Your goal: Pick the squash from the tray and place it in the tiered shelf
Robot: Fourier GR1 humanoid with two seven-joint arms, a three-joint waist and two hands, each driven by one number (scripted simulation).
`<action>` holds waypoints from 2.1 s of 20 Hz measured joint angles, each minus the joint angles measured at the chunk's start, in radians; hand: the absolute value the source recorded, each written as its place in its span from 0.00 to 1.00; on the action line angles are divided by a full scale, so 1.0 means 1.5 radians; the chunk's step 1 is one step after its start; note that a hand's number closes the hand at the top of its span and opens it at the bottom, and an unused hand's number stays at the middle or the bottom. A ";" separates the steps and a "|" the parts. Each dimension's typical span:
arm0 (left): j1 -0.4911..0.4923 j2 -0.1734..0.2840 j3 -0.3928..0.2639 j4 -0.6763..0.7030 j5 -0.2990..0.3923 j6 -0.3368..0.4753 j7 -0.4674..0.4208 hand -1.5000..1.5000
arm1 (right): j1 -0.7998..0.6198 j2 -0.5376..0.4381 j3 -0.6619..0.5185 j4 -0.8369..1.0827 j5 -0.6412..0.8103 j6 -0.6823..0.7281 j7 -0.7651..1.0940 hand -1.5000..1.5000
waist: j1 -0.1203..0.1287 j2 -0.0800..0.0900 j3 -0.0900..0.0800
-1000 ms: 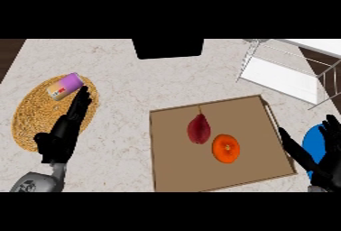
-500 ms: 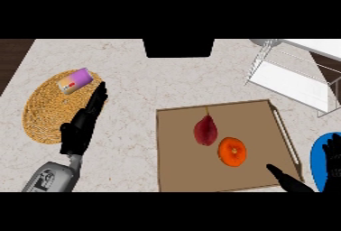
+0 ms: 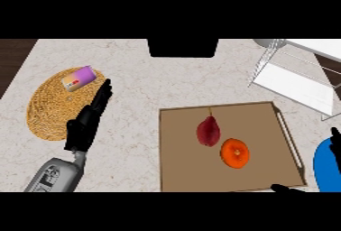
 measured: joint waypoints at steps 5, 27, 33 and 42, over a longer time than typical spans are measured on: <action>0.001 0.000 0.000 -0.004 -0.003 -0.007 0.001 0.50 | -0.042 -0.083 0.043 -0.060 0.071 0.092 0.203 0.00 | 0.010 0.001 -0.001; 0.008 -0.031 0.033 0.013 -0.032 -0.029 -0.005 0.50 | -0.305 0.110 0.215 -0.045 0.339 0.294 0.502 0.00 | -0.001 -0.002 0.002; 0.014 -0.033 0.042 0.002 -0.040 -0.034 0.004 0.50 | -0.311 0.163 0.195 -0.029 0.360 0.327 0.496 0.00 | -0.002 -0.002 0.003; 0.017 -0.038 0.054 -0.011 -0.049 -0.049 0.018 0.50 | -0.290 0.243 0.187 0.032 0.427 0.347 0.476 0.00 | -0.003 -0.002 0.003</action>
